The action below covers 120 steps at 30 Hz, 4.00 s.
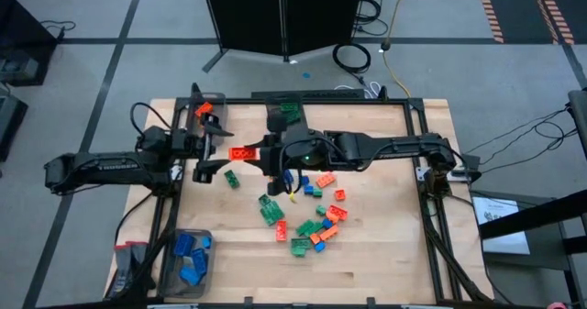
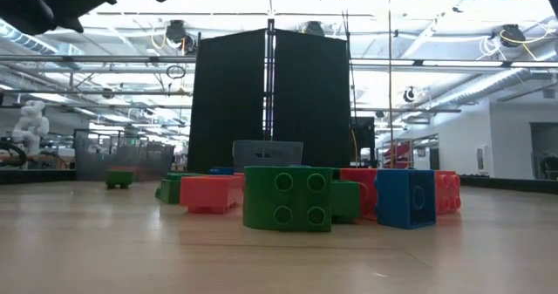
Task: Sort blocks
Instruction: Put the orange game piece into the top left black transparent bin, then put the green game piece into the top right black transparent bin
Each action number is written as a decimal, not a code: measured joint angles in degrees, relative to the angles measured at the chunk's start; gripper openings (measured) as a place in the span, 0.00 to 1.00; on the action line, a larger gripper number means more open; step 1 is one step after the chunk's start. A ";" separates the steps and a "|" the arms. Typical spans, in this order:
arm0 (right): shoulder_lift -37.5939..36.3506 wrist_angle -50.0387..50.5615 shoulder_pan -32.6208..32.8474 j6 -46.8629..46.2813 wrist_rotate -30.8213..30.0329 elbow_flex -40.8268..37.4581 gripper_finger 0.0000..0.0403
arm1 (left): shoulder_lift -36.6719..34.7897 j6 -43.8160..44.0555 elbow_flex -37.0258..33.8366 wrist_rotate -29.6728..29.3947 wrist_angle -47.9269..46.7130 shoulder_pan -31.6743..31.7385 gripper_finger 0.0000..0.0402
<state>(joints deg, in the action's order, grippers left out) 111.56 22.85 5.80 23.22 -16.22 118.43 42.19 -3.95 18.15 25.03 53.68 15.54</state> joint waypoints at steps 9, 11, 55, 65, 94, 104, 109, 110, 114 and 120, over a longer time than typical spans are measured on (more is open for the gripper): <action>1.60 -1.75 -2.14 0.14 3.62 0.09 0.27 | 1.19 -0.02 -0.11 -1.43 2.11 -0.71 0.77; 1.62 -1.75 -2.20 0.48 3.57 0.09 0.27 | 1.21 -0.02 -0.11 -1.53 2.48 -0.71 0.77; 1.84 -1.62 -4.41 -1.20 7.53 0.02 0.27 | 1.21 -4.19 0.00 -2.83 2.97 -1.06 0.41; 1.78 0.85 -4.39 -1.69 7.83 0.17 0.38 | 1.22 -4.54 0.00 -4.48 1.90 -1.11 0.35; -0.45 31.15 -0.78 -13.58 -11.94 0.13 0.44 | 13.91 15.06 -0.02 -76.38 -36.16 19.51 0.34; -0.45 34.14 0.68 -13.81 -11.50 0.11 0.44 | 16.51 16.19 -0.02 -63.46 -38.77 21.22 0.48; -0.45 35.81 0.70 -15.59 -6.69 0.11 0.44 | 16.51 12.46 -0.02 -62.59 -39.28 21.12 0.58; -0.45 36.45 0.70 -16.45 -5.74 0.11 0.44 | 16.51 12.29 -0.02 -62.55 -39.20 21.12 0.60; -0.45 37.38 0.71 -18.93 2.51 0.11 0.44 | 15.95 12.10 -0.02 -53.01 -39.20 21.11 0.63; -0.16 40.05 2.38 -19.78 10.45 0.11 0.44 | 14.90 7.65 -0.02 -30.10 -39.19 18.74 0.63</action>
<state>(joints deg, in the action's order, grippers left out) 111.41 62.90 8.18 3.44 -5.78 118.54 57.09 3.71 18.13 -5.07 14.49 34.28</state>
